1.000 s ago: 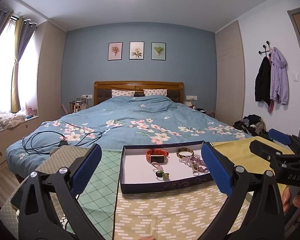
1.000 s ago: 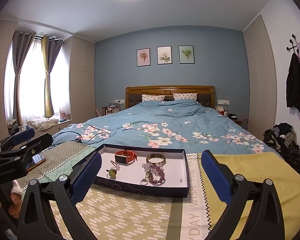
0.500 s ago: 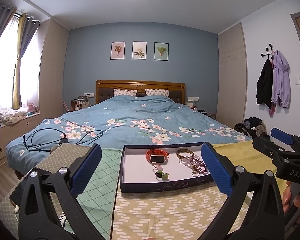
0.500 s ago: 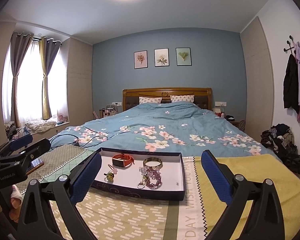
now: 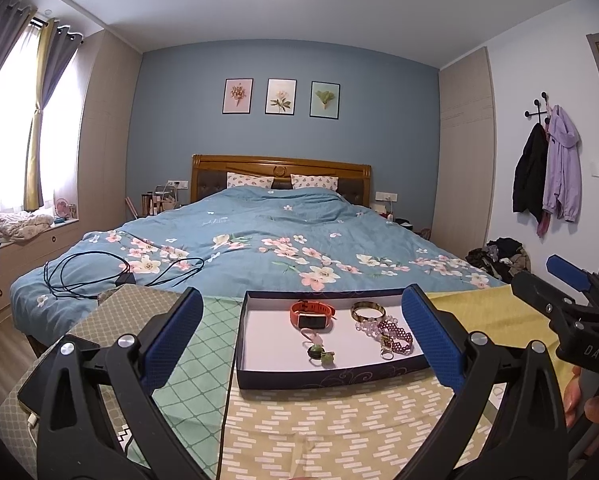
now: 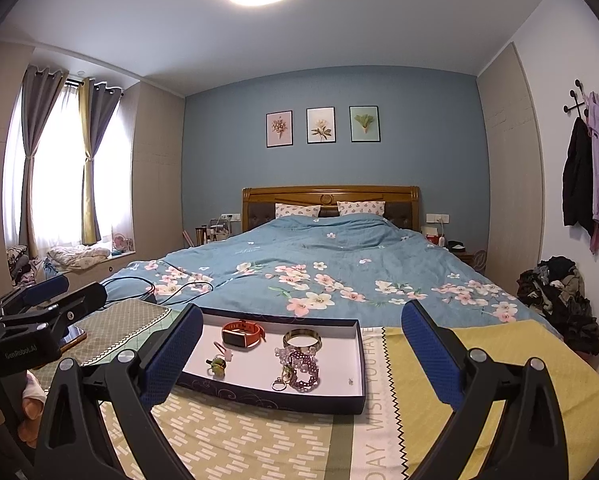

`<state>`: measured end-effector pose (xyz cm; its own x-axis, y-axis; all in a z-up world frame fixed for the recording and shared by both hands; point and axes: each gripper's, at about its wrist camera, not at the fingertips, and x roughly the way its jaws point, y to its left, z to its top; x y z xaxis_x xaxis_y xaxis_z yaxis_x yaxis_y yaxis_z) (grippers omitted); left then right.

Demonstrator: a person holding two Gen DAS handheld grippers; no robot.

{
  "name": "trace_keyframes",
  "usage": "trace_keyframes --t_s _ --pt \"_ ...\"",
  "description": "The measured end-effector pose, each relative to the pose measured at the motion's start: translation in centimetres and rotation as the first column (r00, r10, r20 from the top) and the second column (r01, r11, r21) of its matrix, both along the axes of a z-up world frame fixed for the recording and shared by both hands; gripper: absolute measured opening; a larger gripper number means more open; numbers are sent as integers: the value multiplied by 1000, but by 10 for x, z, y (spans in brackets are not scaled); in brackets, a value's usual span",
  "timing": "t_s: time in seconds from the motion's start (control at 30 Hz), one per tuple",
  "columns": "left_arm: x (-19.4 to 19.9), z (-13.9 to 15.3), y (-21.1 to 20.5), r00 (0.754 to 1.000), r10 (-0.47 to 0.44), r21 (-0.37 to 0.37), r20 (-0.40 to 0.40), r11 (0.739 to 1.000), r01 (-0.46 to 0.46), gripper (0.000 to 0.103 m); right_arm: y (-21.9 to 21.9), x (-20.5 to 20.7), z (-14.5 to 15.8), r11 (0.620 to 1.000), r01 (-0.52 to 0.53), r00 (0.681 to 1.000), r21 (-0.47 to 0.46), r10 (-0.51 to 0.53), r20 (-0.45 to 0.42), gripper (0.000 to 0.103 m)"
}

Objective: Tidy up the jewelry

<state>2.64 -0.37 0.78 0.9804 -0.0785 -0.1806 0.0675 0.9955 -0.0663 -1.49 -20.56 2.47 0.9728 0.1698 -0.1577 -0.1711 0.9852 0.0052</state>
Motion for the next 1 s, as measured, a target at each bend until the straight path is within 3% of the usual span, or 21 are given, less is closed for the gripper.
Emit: trace_keyframes --t_s 1.0 --pt "2 -2 2 1000 2 -10 -14 1000 -2 98 1 1 2 1000 -4 1000 0 4 -3 96"
